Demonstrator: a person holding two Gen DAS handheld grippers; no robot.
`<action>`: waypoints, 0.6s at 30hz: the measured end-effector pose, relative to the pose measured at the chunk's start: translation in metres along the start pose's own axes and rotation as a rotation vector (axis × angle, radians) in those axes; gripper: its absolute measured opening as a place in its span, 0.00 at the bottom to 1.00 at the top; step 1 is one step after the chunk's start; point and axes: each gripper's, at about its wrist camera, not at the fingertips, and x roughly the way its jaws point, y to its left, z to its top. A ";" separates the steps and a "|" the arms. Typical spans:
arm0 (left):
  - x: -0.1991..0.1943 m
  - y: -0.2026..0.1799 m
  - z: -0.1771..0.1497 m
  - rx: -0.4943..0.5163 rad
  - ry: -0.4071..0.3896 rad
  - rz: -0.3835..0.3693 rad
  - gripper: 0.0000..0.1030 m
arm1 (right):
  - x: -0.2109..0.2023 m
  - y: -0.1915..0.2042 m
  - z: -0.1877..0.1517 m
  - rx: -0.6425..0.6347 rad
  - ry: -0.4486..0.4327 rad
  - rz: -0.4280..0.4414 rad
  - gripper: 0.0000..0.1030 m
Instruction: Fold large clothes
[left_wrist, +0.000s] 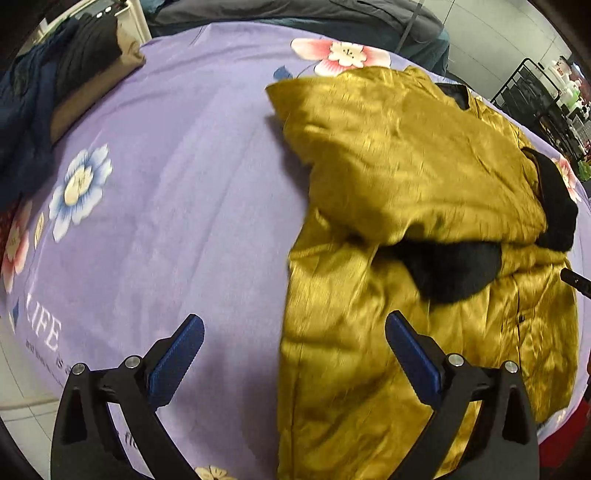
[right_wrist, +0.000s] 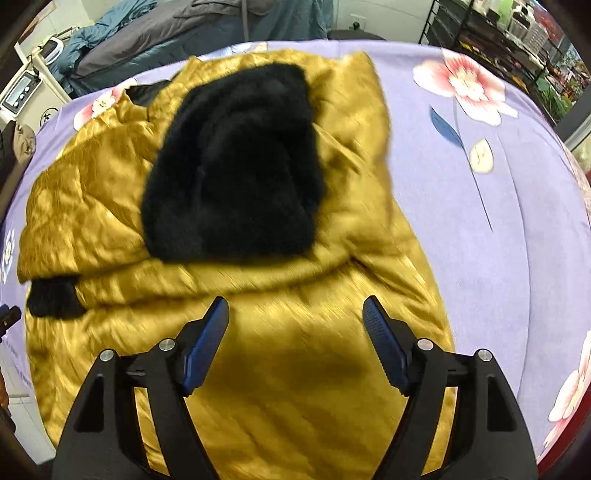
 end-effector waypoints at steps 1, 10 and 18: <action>0.000 0.004 -0.006 -0.004 0.007 -0.012 0.94 | 0.000 -0.006 -0.003 0.008 0.004 -0.005 0.73; 0.018 0.040 -0.039 -0.147 0.079 -0.124 0.94 | 0.000 -0.088 -0.012 0.182 0.038 0.093 0.74; 0.026 0.035 -0.074 -0.153 0.123 -0.170 0.94 | 0.016 -0.115 -0.037 0.191 0.121 0.224 0.74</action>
